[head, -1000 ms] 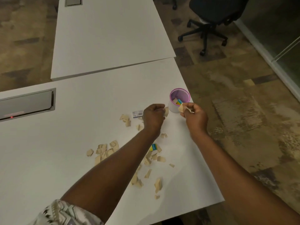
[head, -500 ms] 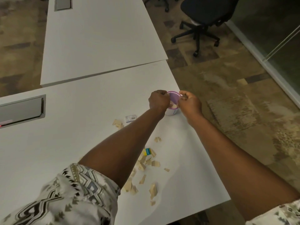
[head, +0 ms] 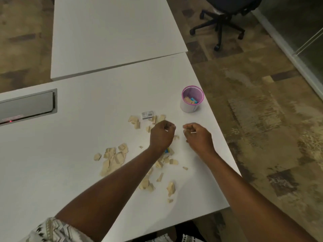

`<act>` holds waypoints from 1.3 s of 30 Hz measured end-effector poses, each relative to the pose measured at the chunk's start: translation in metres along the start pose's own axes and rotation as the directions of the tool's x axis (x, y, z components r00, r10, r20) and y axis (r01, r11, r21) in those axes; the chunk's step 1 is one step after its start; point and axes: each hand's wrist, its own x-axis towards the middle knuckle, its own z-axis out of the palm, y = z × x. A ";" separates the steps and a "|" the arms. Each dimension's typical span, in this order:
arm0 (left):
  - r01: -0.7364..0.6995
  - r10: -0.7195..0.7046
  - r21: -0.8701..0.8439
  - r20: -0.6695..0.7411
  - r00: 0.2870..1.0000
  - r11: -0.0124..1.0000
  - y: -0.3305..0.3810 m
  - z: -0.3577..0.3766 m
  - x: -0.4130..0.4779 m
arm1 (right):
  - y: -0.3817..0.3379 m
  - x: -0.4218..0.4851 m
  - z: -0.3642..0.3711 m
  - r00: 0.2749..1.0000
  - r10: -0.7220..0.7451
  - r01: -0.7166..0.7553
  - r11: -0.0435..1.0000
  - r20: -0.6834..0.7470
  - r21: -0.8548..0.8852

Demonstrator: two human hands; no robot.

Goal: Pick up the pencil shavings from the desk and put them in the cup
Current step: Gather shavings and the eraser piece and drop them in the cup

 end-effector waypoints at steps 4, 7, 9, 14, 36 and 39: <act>-0.032 0.031 0.143 0.010 0.999 0.989 -0.055 -0.012 -0.039 | 0.018 -0.058 0.020 0.967 -0.159 0.197 0.962 0.197 -0.190; -0.135 0.141 0.279 0.000 0.990 0.951 -0.092 -0.025 -0.073 | 0.032 -0.100 0.029 0.914 -0.239 0.328 0.911 0.327 -0.251; -0.220 0.226 0.391 0.030 0.974 0.894 -0.113 -0.034 -0.095 | 0.043 -0.123 0.034 0.879 -0.285 0.404 0.872 0.382 -0.278; -0.365 0.349 0.559 0.141 0.926 0.744 -0.157 -0.048 -0.144 | 0.071 -0.166 0.047 0.793 -0.347 0.558 0.744 0.501 -0.368; -0.086 0.079 0.763 0.046 0.996 0.641 -0.158 -0.056 -0.140 | 0.026 -0.096 0.096 0.824 -0.243 0.540 0.611 0.512 -0.579; 0.056 -0.053 0.758 -0.029 0.998 0.650 -0.159 -0.050 -0.141 | 0.027 -0.095 0.104 0.805 -0.174 0.553 0.564 0.567 -0.613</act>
